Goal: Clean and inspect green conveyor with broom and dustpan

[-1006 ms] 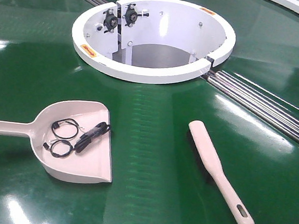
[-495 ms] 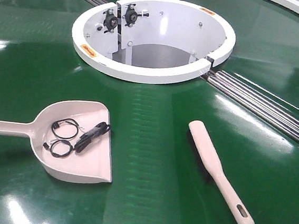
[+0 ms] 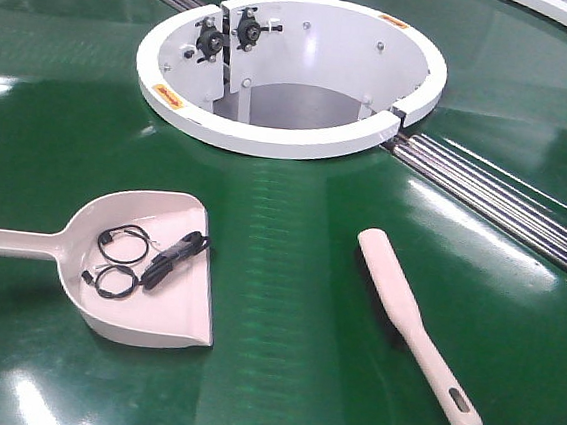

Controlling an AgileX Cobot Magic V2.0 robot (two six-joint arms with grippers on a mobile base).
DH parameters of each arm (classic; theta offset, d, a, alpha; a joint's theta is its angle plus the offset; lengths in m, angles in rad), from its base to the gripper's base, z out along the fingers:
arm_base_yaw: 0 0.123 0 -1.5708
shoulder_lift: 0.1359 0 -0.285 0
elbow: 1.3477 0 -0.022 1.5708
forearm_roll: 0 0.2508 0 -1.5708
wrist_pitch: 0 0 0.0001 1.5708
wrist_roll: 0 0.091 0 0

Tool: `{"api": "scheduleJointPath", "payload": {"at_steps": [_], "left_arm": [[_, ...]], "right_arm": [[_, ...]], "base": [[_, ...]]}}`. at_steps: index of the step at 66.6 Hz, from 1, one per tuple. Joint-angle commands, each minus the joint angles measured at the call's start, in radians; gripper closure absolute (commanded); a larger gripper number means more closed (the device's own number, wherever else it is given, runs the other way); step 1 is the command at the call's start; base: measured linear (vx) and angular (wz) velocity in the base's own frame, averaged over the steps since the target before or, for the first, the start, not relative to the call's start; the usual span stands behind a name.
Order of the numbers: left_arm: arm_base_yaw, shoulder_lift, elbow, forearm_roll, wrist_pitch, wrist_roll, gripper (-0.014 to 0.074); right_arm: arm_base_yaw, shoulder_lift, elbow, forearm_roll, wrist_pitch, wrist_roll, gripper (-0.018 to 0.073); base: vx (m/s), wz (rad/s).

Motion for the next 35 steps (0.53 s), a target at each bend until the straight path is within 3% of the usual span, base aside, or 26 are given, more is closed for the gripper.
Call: {"api": "scheduleJointPath", "payload": {"at_steps": [1, 35], "left_arm": [[0.000, -0.014, 0.010, -0.009, -0.069, -0.009, 0.0602], [0.000, -0.014, 0.010, -0.009, -0.069, -0.009, 0.0602]], "right_arm": [[-0.004, -0.010, 0.003, -0.012, -0.071, -0.013, 0.0568], [-0.004, -0.010, 0.003, -0.012, -0.071, -0.013, 0.0568]], "base": [[0.00, 0.00], [0.00, 0.00]]}}
